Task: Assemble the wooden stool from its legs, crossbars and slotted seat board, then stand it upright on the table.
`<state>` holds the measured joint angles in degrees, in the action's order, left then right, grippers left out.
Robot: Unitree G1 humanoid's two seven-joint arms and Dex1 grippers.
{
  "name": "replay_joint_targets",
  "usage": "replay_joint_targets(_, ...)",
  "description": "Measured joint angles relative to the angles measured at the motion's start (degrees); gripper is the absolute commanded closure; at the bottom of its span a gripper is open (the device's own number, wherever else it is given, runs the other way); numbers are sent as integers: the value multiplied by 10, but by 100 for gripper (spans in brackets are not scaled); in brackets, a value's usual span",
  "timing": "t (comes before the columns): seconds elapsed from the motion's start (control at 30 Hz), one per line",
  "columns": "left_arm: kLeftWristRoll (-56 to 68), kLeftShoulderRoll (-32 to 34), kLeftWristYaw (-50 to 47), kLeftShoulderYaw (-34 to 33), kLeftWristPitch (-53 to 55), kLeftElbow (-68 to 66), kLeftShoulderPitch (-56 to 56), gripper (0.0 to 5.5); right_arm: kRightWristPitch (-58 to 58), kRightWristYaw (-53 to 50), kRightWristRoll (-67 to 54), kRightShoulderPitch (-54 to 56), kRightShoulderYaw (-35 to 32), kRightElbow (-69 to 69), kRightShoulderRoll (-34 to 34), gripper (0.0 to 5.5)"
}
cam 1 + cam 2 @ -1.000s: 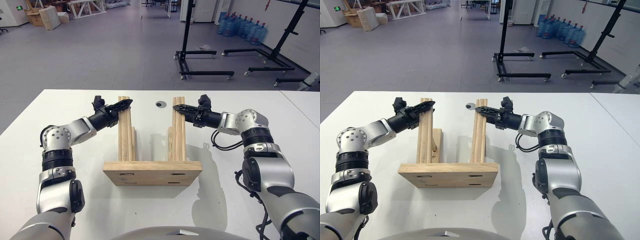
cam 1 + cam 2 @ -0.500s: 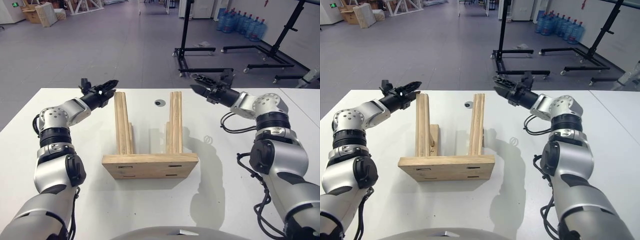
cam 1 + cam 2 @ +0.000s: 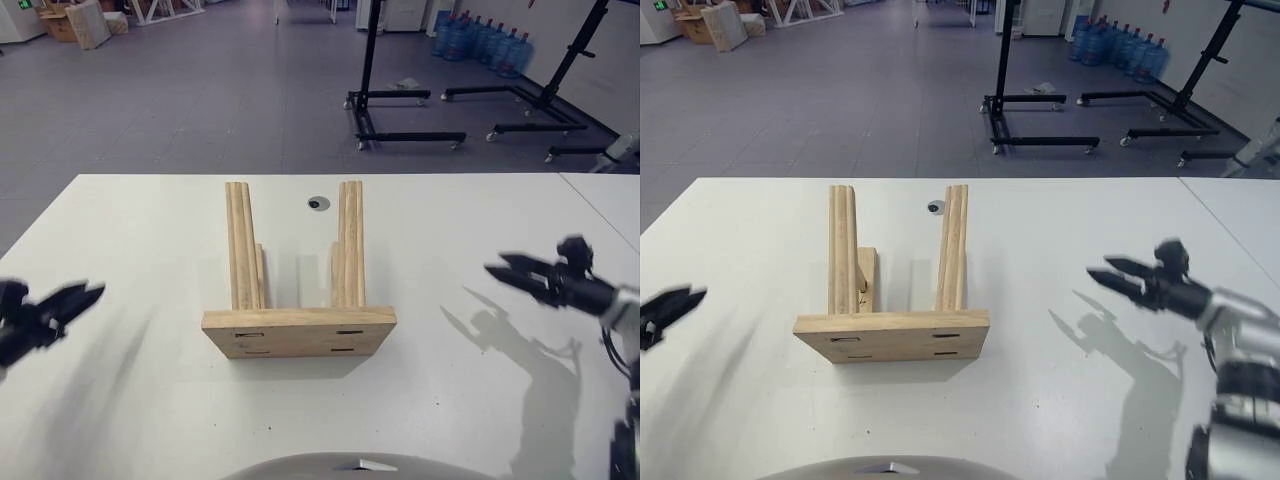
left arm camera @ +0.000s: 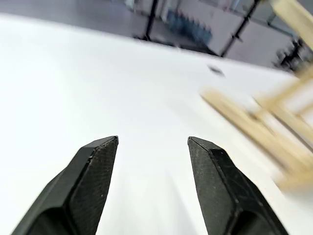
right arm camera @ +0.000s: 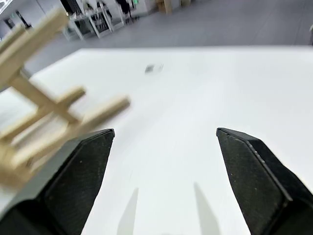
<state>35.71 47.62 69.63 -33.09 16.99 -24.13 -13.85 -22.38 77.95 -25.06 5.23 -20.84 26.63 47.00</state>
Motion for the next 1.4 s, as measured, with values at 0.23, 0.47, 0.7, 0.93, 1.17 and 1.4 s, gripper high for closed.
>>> replay_joint_targets(0.23,-120,-17,31,129,-125,267,-74,291,7,-22,-7,-195,122,-378,-75,165)
replay_joint_targets(0.47,-210,-51,-24,230,-226,328,-70,291,15,-123,3,-176,197,-452,-124,165)
replay_joint_targets(0.7,-217,-63,-60,268,-226,322,-26,291,28,-167,24,-100,238,-401,-149,165)
replay_joint_targets(0.93,-194,-79,-72,297,-197,326,12,291,62,-157,38,-72,283,-366,-155,212)
replay_joint_targets(1.17,-152,-77,-52,302,-162,346,12,346,70,-145,33,-52,293,-357,-152,313)
replay_joint_targets(1.4,-77,-55,-39,294,-60,381,39,359,-85,-109,-55,4,262,-379,-107,335)
